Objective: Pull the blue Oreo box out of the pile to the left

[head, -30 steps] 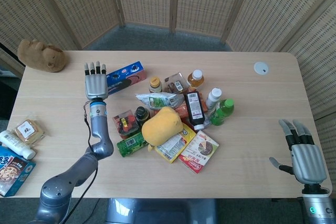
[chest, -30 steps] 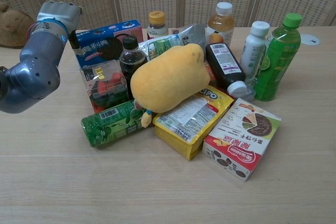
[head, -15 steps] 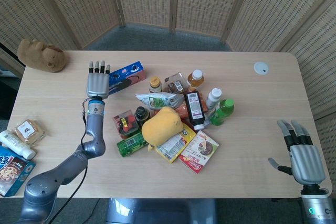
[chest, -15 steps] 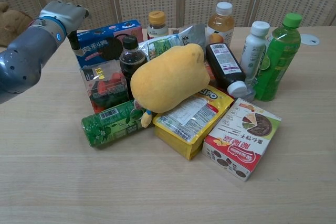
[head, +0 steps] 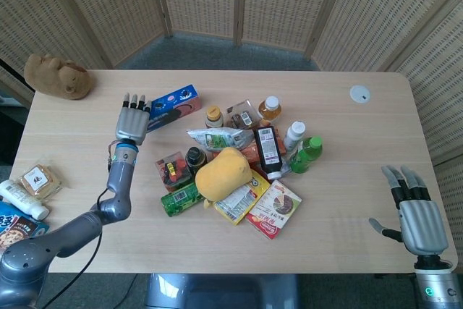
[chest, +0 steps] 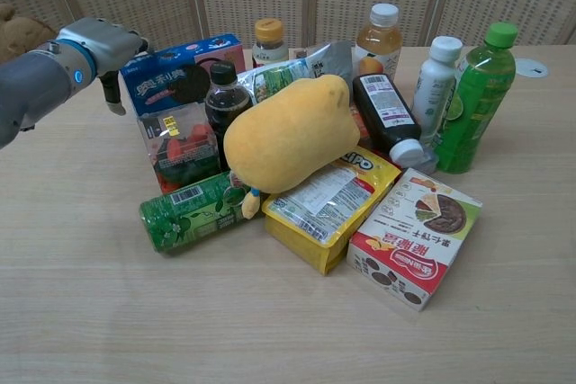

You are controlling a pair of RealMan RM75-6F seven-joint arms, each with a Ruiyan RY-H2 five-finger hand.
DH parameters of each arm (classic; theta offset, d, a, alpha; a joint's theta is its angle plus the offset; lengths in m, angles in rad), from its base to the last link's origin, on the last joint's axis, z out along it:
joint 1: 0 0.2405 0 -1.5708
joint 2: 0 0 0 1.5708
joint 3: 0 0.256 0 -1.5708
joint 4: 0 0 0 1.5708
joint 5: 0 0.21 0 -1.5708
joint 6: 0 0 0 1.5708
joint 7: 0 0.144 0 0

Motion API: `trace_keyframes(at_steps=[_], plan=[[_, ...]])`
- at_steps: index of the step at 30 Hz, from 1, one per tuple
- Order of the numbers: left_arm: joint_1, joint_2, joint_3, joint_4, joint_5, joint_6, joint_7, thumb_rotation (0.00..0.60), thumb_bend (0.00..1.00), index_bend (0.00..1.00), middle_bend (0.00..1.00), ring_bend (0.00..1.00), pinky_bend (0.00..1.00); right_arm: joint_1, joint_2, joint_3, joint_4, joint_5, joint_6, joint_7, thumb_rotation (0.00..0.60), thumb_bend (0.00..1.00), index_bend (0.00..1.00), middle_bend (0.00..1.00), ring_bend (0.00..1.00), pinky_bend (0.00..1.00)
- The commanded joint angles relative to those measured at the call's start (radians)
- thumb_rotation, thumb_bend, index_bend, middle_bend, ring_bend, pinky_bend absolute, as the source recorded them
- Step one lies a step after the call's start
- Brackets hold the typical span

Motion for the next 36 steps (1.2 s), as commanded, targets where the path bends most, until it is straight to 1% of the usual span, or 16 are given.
trace_keyframes(at_steps=[1,5,8,15,18,21,24,26,30,36], plan=[[0.017,0.029,0.031,-0.038,-0.015,0.008,0.033,0.600,0.00,0.14,0.00,0.00,0.00,-0.001,0.002,0.001,-0.002,0.000,0.002,0.002,0.600,0.00,0.00,0.00,0.00,0.00],[0.043,0.081,0.083,-0.103,-0.014,0.026,0.080,0.600,0.00,0.14,0.00,0.00,0.00,-0.003,0.005,0.003,-0.004,-0.001,0.009,0.002,0.600,0.00,0.00,0.00,0.00,0.00],[0.070,0.141,0.118,-0.175,-0.007,0.046,0.094,0.600,0.00,0.13,0.00,0.00,0.00,-0.004,0.006,0.002,-0.006,-0.002,0.011,0.004,0.600,0.00,0.00,0.00,0.00,0.00],[0.134,0.316,0.214,-0.369,-0.025,0.077,0.150,0.600,0.00,0.13,0.00,0.00,0.00,-0.005,0.008,0.002,-0.014,-0.007,0.015,0.001,0.600,0.00,0.00,0.00,0.00,0.00],[0.142,0.367,0.228,-0.429,-0.052,0.081,0.151,0.600,0.00,0.13,0.00,0.00,0.00,-0.003,0.006,0.001,-0.015,-0.007,0.012,0.001,0.600,0.00,0.00,0.00,0.00,0.00],[0.136,0.399,0.214,-0.472,-0.056,0.083,0.107,0.600,0.00,0.13,0.00,0.00,0.00,-0.001,0.004,0.000,-0.015,-0.008,0.008,-0.001,0.600,0.00,0.00,0.00,0.00,0.00],[0.122,0.411,0.201,-0.493,-0.011,0.092,0.049,0.600,0.00,0.13,0.00,0.00,0.00,0.000,0.001,-0.001,-0.013,-0.008,0.004,-0.002,0.600,0.00,0.00,0.00,0.00,0.00],[0.113,0.404,0.197,-0.490,0.020,0.097,0.019,0.600,0.00,0.13,0.00,0.00,0.00,0.001,0.002,-0.002,-0.012,-0.006,0.002,-0.001,0.600,0.00,0.00,0.00,0.00,0.00],[0.084,0.358,0.189,-0.446,0.046,0.097,-0.024,0.600,0.00,0.12,0.00,0.00,0.00,-0.001,0.004,-0.003,-0.014,-0.007,0.003,0.000,0.600,0.00,0.00,0.00,0.00,0.00],[0.048,0.267,0.203,-0.353,0.043,0.088,-0.018,0.600,0.00,0.11,0.00,0.00,0.00,-0.003,0.010,-0.001,-0.015,-0.005,0.008,0.007,0.600,0.00,0.00,0.00,0.00,0.00]])
